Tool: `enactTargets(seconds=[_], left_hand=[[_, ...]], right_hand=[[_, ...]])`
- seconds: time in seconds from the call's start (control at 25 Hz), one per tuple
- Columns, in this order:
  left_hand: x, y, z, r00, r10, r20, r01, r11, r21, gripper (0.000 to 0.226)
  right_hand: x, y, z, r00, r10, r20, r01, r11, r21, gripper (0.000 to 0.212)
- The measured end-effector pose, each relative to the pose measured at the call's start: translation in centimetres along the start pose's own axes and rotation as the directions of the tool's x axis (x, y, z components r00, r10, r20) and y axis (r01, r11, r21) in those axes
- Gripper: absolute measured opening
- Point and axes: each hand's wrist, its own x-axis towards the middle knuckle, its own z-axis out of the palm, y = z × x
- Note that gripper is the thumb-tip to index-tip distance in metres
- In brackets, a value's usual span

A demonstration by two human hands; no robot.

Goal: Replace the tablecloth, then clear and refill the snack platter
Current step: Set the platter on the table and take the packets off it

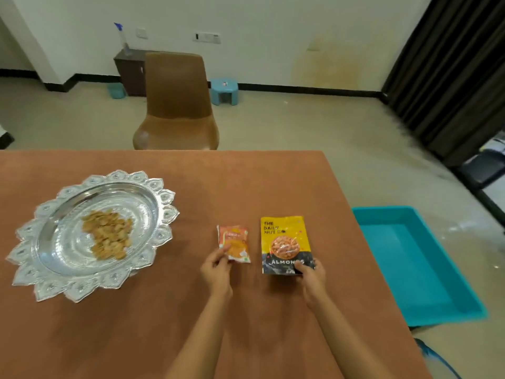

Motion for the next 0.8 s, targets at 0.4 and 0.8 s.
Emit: enactTargets(seconds=[0.4,0.8], left_hand=[[0.7,-1.0,-2.1,0.941,0.179,0.288,-0.329,0.267,0.906,0.017],[0.1,18.1,-6.6,0.677,0.695,0.241,-0.607,0.344,0.716,0.024]], right_hand=[[-0.1,2.9,-0.6,0.919,-0.395,-0.001,0.168,0.391,-0.905,0.056],[-11.7,-6.9,18.4,0.468,-0.669,0.578,0.876,0.435,-0.205,0.044]])
